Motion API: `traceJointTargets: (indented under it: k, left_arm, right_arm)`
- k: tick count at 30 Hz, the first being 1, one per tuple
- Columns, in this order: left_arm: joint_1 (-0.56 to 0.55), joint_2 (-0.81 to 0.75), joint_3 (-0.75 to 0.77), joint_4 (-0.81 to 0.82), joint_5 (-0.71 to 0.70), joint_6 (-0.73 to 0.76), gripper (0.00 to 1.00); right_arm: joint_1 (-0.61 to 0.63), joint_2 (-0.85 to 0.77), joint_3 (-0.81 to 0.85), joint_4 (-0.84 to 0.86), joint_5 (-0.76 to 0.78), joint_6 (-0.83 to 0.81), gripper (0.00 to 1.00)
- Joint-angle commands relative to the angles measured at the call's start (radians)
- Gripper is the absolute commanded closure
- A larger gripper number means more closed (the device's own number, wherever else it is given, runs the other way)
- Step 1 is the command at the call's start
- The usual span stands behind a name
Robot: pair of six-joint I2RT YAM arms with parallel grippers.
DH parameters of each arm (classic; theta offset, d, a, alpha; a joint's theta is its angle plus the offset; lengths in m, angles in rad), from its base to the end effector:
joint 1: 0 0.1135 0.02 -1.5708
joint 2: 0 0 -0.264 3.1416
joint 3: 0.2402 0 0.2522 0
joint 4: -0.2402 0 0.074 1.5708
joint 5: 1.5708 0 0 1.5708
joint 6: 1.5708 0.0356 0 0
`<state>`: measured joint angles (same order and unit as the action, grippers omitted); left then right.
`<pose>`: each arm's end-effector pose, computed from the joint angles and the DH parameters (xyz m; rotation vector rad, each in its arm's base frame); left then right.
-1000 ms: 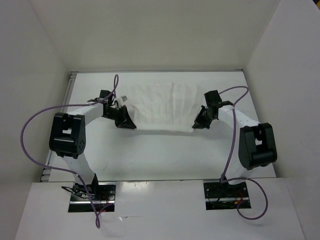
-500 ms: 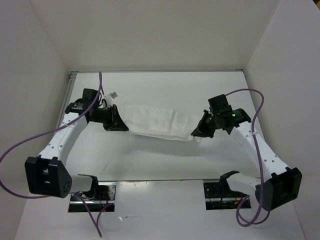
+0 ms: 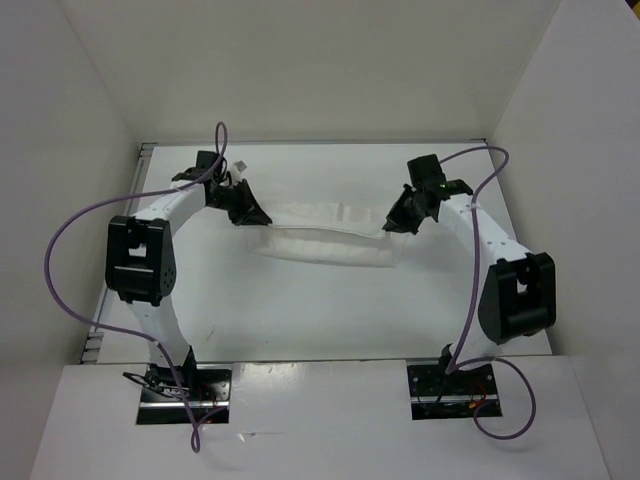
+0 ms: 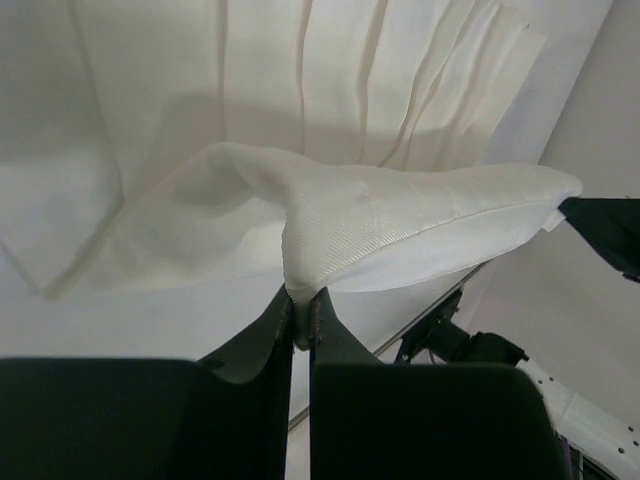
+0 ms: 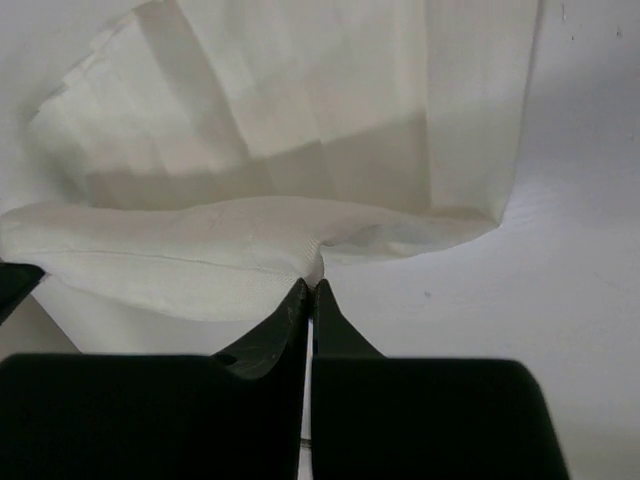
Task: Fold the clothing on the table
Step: Fold the skirt
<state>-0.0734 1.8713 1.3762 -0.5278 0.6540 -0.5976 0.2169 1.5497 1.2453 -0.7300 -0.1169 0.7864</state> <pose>0.3928 -0.0506 0.2148 -0.4400 2.6089 -1.0872 0.3136 0.0733 0.2673 0.7125 2.5879 0.4924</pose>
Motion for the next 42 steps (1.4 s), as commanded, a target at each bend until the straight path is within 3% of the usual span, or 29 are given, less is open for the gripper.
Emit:
traceJointTargets:
  k: [1,7,9,11,13,17,19,23,27,28,30,31,32,36,38,39,42]
  left_arm:
    - [0.024,0.072,0.098,0.052,-0.076,-0.016,1.0]
    - [0.035,0.146,0.17,0.052,-0.135,-0.034,1.0]
    - [0.044,0.175,0.201,0.052,-0.145,-0.045,0.88]
    - [0.055,0.21,0.234,0.133,-0.145,-0.105,0.82]
    - [0.064,0.219,0.244,0.263,-0.131,-0.166,0.64]
    - [0.083,0.193,0.303,0.361,-0.165,-0.268,0.55]
    - [0.083,0.146,0.34,0.33,-0.201,-0.239,0.44]
    - [0.083,0.051,0.239,0.321,-0.249,-0.199,0.44]
    - [0.069,-0.006,0.14,0.272,-0.24,-0.104,0.48]
    - [0.069,-0.006,0.129,0.247,-0.213,-0.037,0.6]
    - [0.057,0.005,0.104,0.224,-0.138,0.014,0.8]
    - [0.047,0.005,0.089,0.224,-0.12,0.048,0.96]
    - [0.038,0.005,0.074,0.224,-0.12,0.058,1.0]
    - [0.038,0.048,0.035,0.247,-0.12,0.058,0.96]
    - [0.038,0.066,0.044,0.247,-0.129,0.058,0.81]
    - [0.038,0.078,0.044,0.247,-0.161,0.058,0.61]
    - [0.038,0.078,0.021,0.238,-0.235,0.058,0.57]
  right_arm:
    - [-0.036,0.068,0.042,0.083,0.105,-0.039,1.0]
    - [-0.036,0.217,0.092,0.181,0.166,-0.052,1.0]
    - [-0.036,0.248,0.126,0.271,0.221,-0.065,0.84]
    - [-0.036,0.288,0.147,0.345,0.272,-0.102,0.63]
    - [-0.036,0.288,0.19,0.429,0.295,-0.122,0.52]
    - [-0.036,0.161,0.19,0.556,0.295,-0.168,0.45]
    - [-0.036,0.121,0.209,0.491,0.275,-0.184,0.45]
    - [0.015,0.087,0.233,0.298,0.266,-0.184,0.45]
    - [0.026,0.017,0.085,0.257,0.159,-0.139,0.42]
    - [0.026,0.003,0.05,0.257,0.119,-0.127,0.36]
    - [0.026,-0.026,-0.044,0.291,0.077,-0.115,0.35]
    - [0.026,-0.026,-0.067,0.3,0.048,-0.115,0.33]
    - [0.026,-0.027,-0.101,0.3,0.048,-0.115,0.32]
    - [0.026,-0.016,-0.136,0.31,0.033,-0.138,0.26]
    - [0.026,0.009,-0.136,0.31,0.033,-0.138,0.25]
    - [0.026,0.035,-0.145,0.31,0.042,-0.138,0.25]
    - [0.026,0.064,-0.145,0.31,0.075,-0.125,0.25]
